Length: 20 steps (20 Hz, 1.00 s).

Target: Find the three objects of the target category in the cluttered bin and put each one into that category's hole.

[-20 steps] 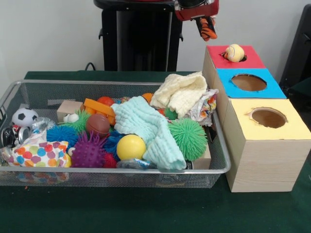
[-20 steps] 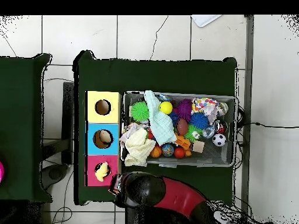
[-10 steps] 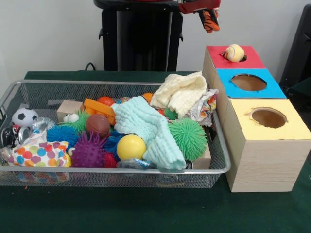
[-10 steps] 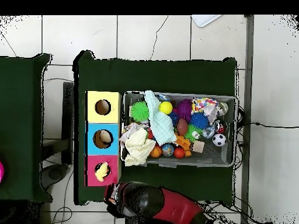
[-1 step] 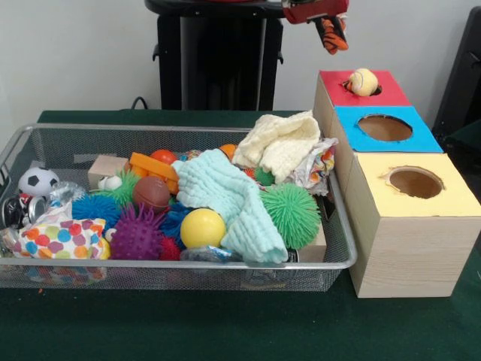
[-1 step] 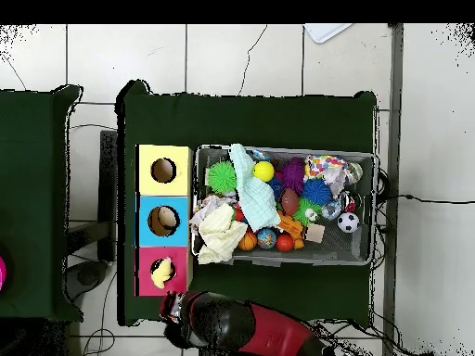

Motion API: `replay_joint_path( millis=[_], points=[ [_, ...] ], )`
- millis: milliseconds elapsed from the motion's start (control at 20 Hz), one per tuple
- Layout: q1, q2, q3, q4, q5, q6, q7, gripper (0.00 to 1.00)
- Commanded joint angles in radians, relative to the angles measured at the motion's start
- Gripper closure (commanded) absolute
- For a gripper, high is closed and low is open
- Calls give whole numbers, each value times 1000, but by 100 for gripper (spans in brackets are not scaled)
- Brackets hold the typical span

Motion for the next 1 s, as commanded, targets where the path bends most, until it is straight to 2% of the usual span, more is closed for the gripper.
replay_joint_path(
  millis=[50,250,450,600,1000],
  points=[
    [-2,117,112,-54,66,-172,313,100],
    [-13,144,153,-42,56,-224,347,100],
    [-2,198,139,-75,47,-265,334,100],
    [-6,212,142,-85,51,-270,331,100],
    [-21,184,142,-69,45,-265,325,100]
  ],
)
